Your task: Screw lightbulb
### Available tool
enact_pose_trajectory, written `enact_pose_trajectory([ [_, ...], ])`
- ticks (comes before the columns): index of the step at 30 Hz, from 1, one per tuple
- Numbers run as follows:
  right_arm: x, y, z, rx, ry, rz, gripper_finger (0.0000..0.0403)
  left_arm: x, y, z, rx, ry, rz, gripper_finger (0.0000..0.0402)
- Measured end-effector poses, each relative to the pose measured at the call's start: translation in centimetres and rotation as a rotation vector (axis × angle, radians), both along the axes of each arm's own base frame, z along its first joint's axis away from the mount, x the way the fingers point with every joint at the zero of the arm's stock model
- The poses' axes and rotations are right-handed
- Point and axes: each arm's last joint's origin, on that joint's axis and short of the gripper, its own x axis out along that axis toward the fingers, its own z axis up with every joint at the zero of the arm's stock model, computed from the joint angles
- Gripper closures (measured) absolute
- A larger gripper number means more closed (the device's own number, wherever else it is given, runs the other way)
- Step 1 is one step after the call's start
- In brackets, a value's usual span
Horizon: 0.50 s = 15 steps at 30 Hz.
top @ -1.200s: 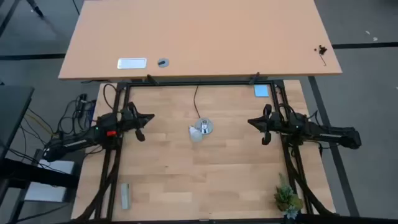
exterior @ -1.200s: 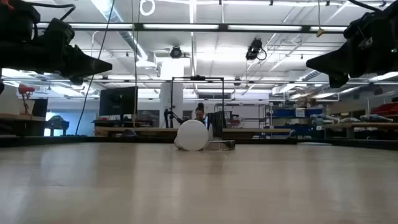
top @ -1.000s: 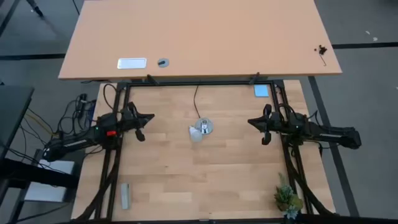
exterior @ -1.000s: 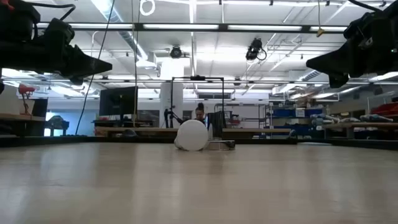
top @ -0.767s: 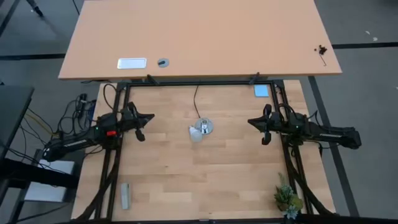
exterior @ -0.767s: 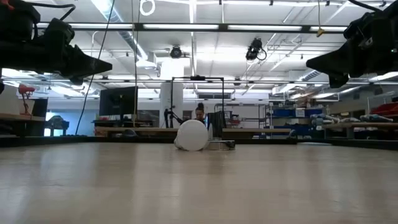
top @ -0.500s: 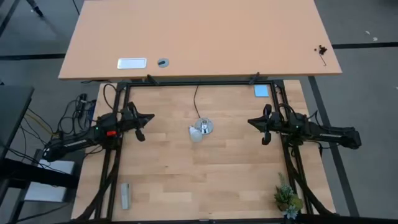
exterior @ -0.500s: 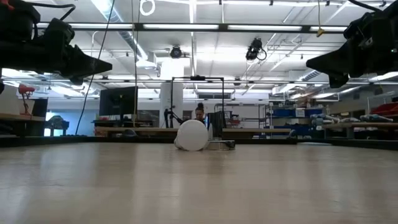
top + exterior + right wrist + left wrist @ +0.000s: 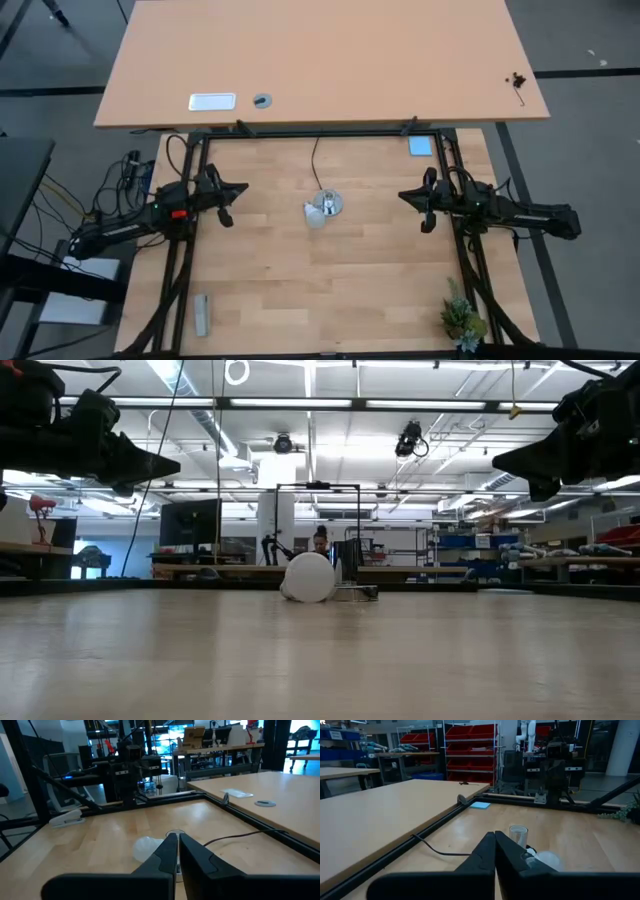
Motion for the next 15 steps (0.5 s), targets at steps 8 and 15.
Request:
enact_pose_trajectory([
  [8,0.0,0.0,0.0,0.0,0.0,0.0,0.0376,0.0,0.0,0.02,0.001,-0.002,0.0,0.0396],
  [15,0.0,0.0,0.0,0.0,0.0,0.0,0.0376,-0.06,-0.02,0.76,0.022,-0.076,0.0,0.0396],
])
